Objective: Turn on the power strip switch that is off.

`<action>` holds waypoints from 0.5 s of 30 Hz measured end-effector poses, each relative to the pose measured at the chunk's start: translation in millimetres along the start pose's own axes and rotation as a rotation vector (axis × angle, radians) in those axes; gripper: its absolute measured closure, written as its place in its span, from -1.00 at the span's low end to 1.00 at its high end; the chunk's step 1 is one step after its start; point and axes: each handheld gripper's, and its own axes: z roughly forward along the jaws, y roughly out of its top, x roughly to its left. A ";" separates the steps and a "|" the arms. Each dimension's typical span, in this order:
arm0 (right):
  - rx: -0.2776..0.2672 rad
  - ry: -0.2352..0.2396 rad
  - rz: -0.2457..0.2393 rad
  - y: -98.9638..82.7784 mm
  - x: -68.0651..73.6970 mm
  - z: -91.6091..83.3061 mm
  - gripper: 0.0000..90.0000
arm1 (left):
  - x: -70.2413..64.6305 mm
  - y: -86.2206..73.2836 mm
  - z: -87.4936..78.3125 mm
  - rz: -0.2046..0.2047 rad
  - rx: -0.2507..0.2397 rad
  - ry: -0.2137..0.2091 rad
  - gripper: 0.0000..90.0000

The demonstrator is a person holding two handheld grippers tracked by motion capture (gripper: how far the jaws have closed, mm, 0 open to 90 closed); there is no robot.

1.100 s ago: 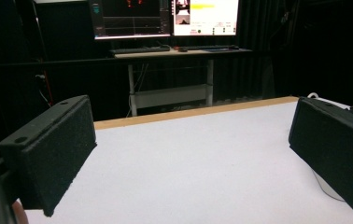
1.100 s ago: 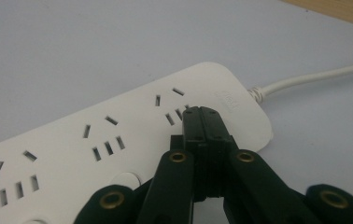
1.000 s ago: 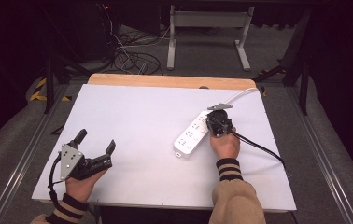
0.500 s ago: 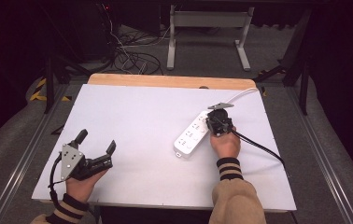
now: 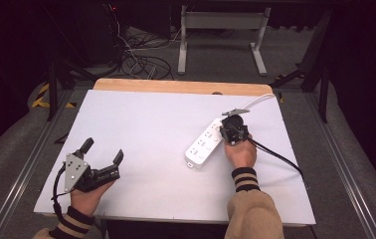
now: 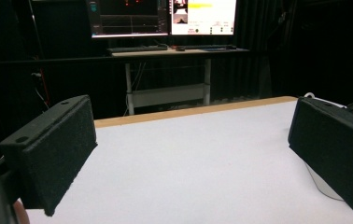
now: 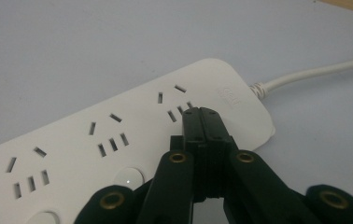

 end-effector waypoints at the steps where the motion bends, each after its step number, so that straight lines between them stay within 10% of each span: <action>1: 0.000 0.000 -0.003 0.1 0.3 0.0 1.00 | 0.0 0.0 0.0 0.000 0.000 0.000 -0.96; 10: -0.016 -0.006 -0.020 -1.0 1.1 -2.2 1.00 | -0.6 -0.2 1.6 0.001 0.003 -0.006 -0.96; 15: -0.152 -0.007 -0.018 0.7 -0.5 -25.1 1.00 | -0.8 -0.4 3.1 0.008 0.007 -0.005 -0.96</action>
